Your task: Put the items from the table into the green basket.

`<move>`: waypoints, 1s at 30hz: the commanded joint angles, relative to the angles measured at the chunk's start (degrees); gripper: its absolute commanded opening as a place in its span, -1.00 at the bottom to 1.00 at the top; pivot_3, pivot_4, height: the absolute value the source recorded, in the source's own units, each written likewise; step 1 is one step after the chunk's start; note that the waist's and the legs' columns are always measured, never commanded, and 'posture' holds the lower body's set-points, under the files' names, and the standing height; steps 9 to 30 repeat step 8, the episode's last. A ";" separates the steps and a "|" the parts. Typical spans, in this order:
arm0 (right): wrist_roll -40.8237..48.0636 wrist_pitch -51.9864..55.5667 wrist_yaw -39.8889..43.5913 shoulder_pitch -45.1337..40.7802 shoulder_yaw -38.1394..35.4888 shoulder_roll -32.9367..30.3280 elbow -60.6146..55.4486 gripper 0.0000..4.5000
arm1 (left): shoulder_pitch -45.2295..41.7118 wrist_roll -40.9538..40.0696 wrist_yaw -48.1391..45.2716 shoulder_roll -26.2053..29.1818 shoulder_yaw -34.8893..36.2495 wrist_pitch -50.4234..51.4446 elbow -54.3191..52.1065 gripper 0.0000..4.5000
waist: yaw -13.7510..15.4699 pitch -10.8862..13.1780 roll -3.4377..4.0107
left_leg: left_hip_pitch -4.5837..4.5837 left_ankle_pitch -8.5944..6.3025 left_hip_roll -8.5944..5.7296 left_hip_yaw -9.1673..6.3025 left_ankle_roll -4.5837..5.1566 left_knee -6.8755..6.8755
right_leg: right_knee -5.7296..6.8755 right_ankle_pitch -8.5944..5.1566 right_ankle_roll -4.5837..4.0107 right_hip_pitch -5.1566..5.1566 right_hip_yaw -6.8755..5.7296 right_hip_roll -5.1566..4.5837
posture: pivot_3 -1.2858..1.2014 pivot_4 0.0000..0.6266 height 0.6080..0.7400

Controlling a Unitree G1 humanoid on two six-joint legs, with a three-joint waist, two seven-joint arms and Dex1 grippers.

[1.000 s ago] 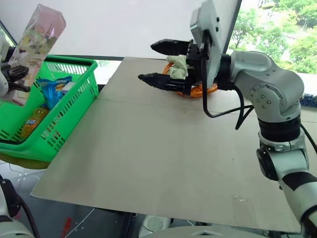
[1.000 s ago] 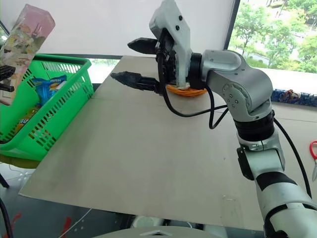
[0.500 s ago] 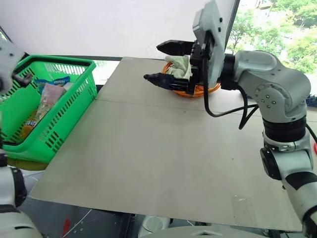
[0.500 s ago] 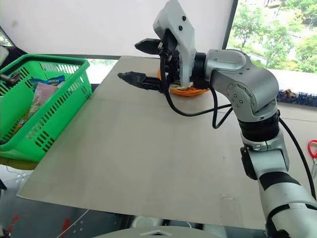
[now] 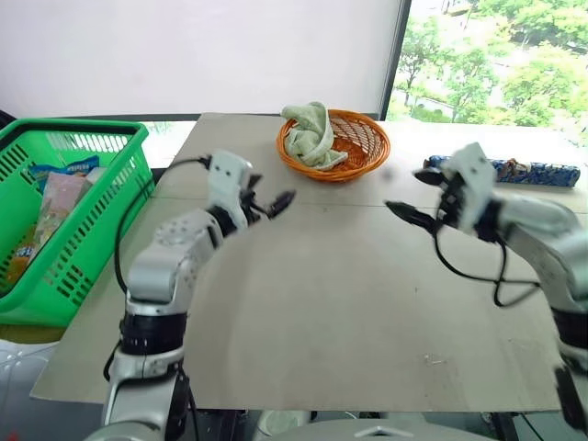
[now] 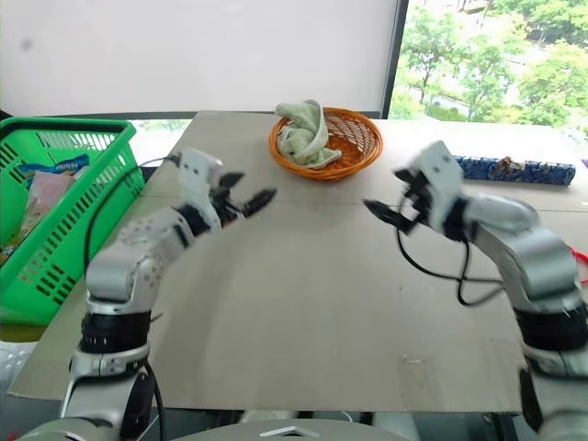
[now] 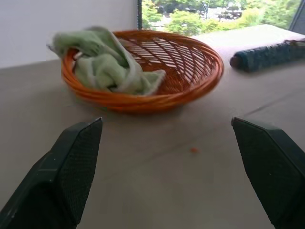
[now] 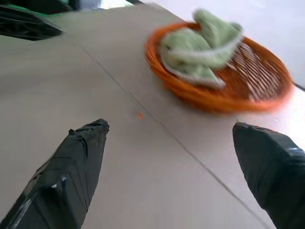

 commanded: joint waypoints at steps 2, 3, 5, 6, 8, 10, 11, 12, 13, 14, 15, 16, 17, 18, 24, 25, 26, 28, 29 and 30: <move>-0.87 -2.94 -2.00 8.68 -8.64 -0.99 -6.52 1.00 | 4.94 -1.78 -1.83 1.41 0.99 -0.54 -5.71 0.97 | -2.37 -0.08 0.33 | 0.14 0.01 0.03 0.04 0.00 0.02 | 0.04 0.00 -0.02 0.07 0.09 0.06 | 0.06 -1.00 1.00; -0.76 -3.14 -2.29 11.39 -10.72 -0.79 -7.36 1.00 | 6.64 -1.40 -2.12 1.89 0.76 -0.86 -6.51 0.97 | -3.13 -0.13 0.43 | 0.18 0.04 0.04 0.02 -0.02 0.02 | 0.02 -0.02 -0.03 0.13 0.09 0.10 | 0.06 -1.00 1.00; -0.93 -3.38 -3.21 15.35 -13.30 -0.28 -9.18 1.00 | 9.45 -1.01 -2.89 2.83 1.00 -1.84 -7.71 0.97 | -4.68 -0.02 0.64 | 0.86 0.04 0.04 0.05 -0.04 -0.04 | 0.01 -0.22 -0.27 0.73 0.21 0.28 | 0.03 -1.00 1.00; -1.82 -4.01 -4.04 17.76 -14.65 0.02 -9.92 1.00 | 11.03 -1.60 -2.85 2.99 2.02 -1.64 -8.51 0.97 | -5.41 0.04 0.73 | 1.31 0.03 0.09 0.09 -0.04 -0.06 | -0.04 -0.33 -0.20 1.12 0.22 0.31 | 0.02 -0.99 1.00; -2.07 -4.52 -5.09 21.71 -17.49 0.88 -11.31 1.00 | 14.13 -1.93 -3.18 3.90 3.57 -1.86 -9.97 0.97 | -6.02 0.09 0.80 | 1.68 0.02 0.12 0.13 -0.05 -0.06 | -0.09 -0.45 -0.02 1.42 0.19 0.43 | 0.02 -0.99 1.00; -2.07 -4.52 -5.09 21.71 -17.49 0.88 -11.31 1.00 | 14.13 -1.93 -3.18 3.90 3.57 -1.86 -9.97 0.97 | -6.02 0.09 0.80 | 1.68 0.02 0.12 0.13 -0.05 -0.06 | -0.09 -0.45 -0.02 1.42 0.19 0.43 | 0.02 -0.99 1.00; -2.07 -4.52 -5.09 21.71 -17.49 0.88 -11.31 1.00 | 14.13 -1.93 -3.18 3.90 3.57 -1.86 -9.97 0.97 | -6.02 0.09 0.80 | 1.68 0.02 0.12 0.13 -0.05 -0.06 | -0.09 -0.45 -0.02 1.42 0.19 0.43 | 0.02 -0.99 1.00; -2.07 -4.52 -5.09 21.71 -17.49 0.88 -11.31 1.00 | 14.13 -1.93 -3.18 3.90 3.57 -1.86 -9.97 0.97 | -6.02 0.09 0.80 | 1.68 0.02 0.12 0.13 -0.05 -0.06 | -0.09 -0.45 -0.02 1.42 0.19 0.43 | 0.02 -0.99 1.00; -2.07 -4.52 -5.09 21.71 -17.49 0.88 -11.31 1.00 | 14.13 -1.93 -3.18 3.90 3.57 -1.86 -9.97 0.97 | -6.02 0.09 0.80 | 1.68 0.02 0.12 0.13 -0.05 -0.06 | -0.09 -0.45 -0.02 1.42 0.19 0.43 | 0.02 -0.99 1.00; -2.07 -4.52 -5.09 21.71 -17.49 0.88 -11.31 1.00 | 14.13 -1.93 -3.18 3.90 3.57 -1.86 -9.97 0.97 | -6.02 0.09 0.80 | 1.68 0.02 0.12 0.13 -0.05 -0.06 | -0.09 -0.45 -0.02 1.42 0.19 0.43 | 0.02 -0.99 1.00; -2.07 -4.52 -5.09 21.71 -17.49 0.88 -11.31 1.00 | 14.13 -1.93 -3.18 3.90 3.57 -1.86 -9.97 0.97 | -6.02 0.09 0.80 | 1.68 0.02 0.12 0.13 -0.05 -0.06 | -0.09 -0.45 -0.02 1.42 0.19 0.43 | 0.02 -0.99 1.00; -2.07 -4.52 -5.09 21.71 -17.49 0.88 -11.31 1.00 | 14.13 -1.93 -3.18 3.90 3.57 -1.86 -9.97 0.97 | -6.02 0.09 0.80 | 1.68 0.02 0.12 0.13 -0.05 -0.06 | -0.09 -0.45 -0.02 1.42 0.19 0.43 | 0.02 -0.99 1.00; -2.07 -4.52 -5.09 21.71 -17.49 0.88 -11.31 1.00 | 14.13 -1.93 -3.18 3.90 3.57 -1.86 -9.97 0.97 | -6.02 0.09 0.80 | 1.68 0.02 0.12 0.13 -0.05 -0.06 | -0.09 -0.45 -0.02 1.42 0.19 0.43 | 0.02 -0.99 1.00; -2.07 -4.52 -5.09 21.71 -17.49 0.88 -11.31 1.00 | 14.13 -1.93 -3.18 3.90 3.57 -1.86 -9.97 0.97 | -6.02 0.09 0.80 | 1.68 0.02 0.12 0.13 -0.05 -0.06 | -0.09 -0.45 -0.02 1.42 0.19 0.43 | 0.02 -0.99 1.00; -2.07 -4.52 -5.09 21.71 -17.49 0.88 -11.31 1.00 | 14.13 -1.93 -3.18 3.90 3.57 -1.86 -9.97 0.97 | -6.02 0.09 0.80 | 1.68 0.02 0.12 0.13 -0.05 -0.06 | -0.09 -0.45 -0.02 1.42 0.19 0.43 | 0.02 -0.99 1.00; -2.07 -4.52 -5.09 21.71 -17.49 0.88 -11.31 1.00 | 14.13 -1.93 -3.18 3.90 3.57 -1.86 -9.97 0.97 | -6.02 0.09 0.80 | 1.68 0.02 0.12 0.13 -0.05 -0.06 | -0.09 -0.45 -0.02 1.42 0.19 0.43 | 0.02 -0.99 1.00; -2.07 -4.52 -5.09 21.71 -17.49 0.88 -11.31 1.00 | 14.13 -1.93 -3.18 3.90 3.57 -1.86 -9.97 0.97 | -6.02 0.09 0.80 | 1.68 0.02 0.12 0.13 -0.05 -0.06 | -0.09 -0.45 -0.02 1.42 0.19 0.43 | 0.02 -0.99 1.00; -2.07 -4.52 -5.09 21.71 -17.49 0.88 -11.31 1.00 | 14.13 -1.93 -3.18 3.90 3.57 -1.86 -9.97 0.97 | -6.02 0.09 0.80 | 1.68 0.02 0.12 0.13 -0.05 -0.06 | -0.09 -0.45 -0.02 1.42 0.19 0.43 | 0.02 -0.99 1.00; -2.07 -4.52 -5.09 21.71 -17.49 0.88 -11.31 1.00 | 14.13 -1.93 -3.18 3.90 3.57 -1.86 -9.97 0.97 | -6.02 0.09 0.80 | 1.68 0.02 0.12 0.13 -0.05 -0.06 | -0.09 -0.45 -0.02 1.42 0.19 0.43 | 0.02 -0.99 1.00; -2.07 -4.52 -5.09 21.71 -17.49 0.88 -11.31 1.00 | 14.13 -1.93 -3.18 3.90 3.57 -1.86 -9.97 0.97 | -6.02 0.09 0.80 | 1.68 0.02 0.12 0.13 -0.05 -0.06 | -0.09 -0.45 -0.02 1.42 0.19 0.43 | 0.02 -0.99 1.00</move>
